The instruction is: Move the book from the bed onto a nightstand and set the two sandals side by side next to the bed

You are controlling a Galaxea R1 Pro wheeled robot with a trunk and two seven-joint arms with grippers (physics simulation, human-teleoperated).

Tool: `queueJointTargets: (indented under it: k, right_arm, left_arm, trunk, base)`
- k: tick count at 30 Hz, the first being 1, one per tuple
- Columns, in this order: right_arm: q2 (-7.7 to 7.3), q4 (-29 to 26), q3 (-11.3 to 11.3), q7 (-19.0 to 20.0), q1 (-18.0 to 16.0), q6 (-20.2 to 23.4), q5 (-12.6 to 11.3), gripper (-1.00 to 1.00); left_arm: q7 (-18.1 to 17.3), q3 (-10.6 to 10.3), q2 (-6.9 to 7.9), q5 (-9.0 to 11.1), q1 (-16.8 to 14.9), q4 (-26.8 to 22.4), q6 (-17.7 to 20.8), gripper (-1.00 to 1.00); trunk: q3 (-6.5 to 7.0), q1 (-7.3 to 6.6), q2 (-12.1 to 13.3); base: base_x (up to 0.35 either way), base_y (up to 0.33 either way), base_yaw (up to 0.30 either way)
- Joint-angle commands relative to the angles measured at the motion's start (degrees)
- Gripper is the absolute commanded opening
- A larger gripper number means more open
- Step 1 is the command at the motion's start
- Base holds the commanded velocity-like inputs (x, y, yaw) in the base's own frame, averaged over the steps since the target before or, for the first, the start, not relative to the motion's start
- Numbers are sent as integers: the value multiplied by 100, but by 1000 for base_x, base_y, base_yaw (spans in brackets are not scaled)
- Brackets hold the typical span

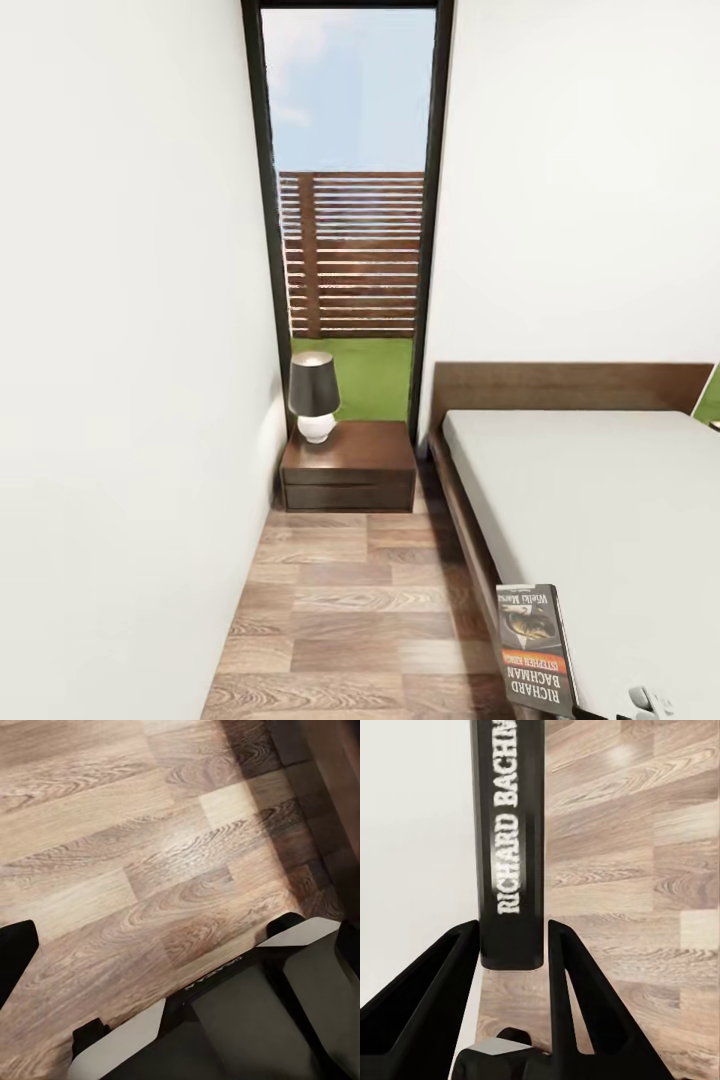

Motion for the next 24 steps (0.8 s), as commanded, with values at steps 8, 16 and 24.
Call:
queueJointTargets:
  k: [8,16,24]
  right_arm:
    - [9,23,18,6,-12,-17,-57,-100]
    - [9,22,13,12,-12,-17,-58,-100]
    - [5,23,12,17,-12,-17,-58,-100]
  left_arm:
    - [-11,48,1,-60,-5,3,-25,100]
    - [-11,48,1,-60,-5,3,-26,100]
    - [-12,48,1,-60,-5,3,-26,100]
  trunk:
    - [-11,6,-10]
    - [-11,6,-10]
    - [-11,6,-10]
  base:
    - [329,0,0]
    - [329,0,0]
    - [329,0,0]
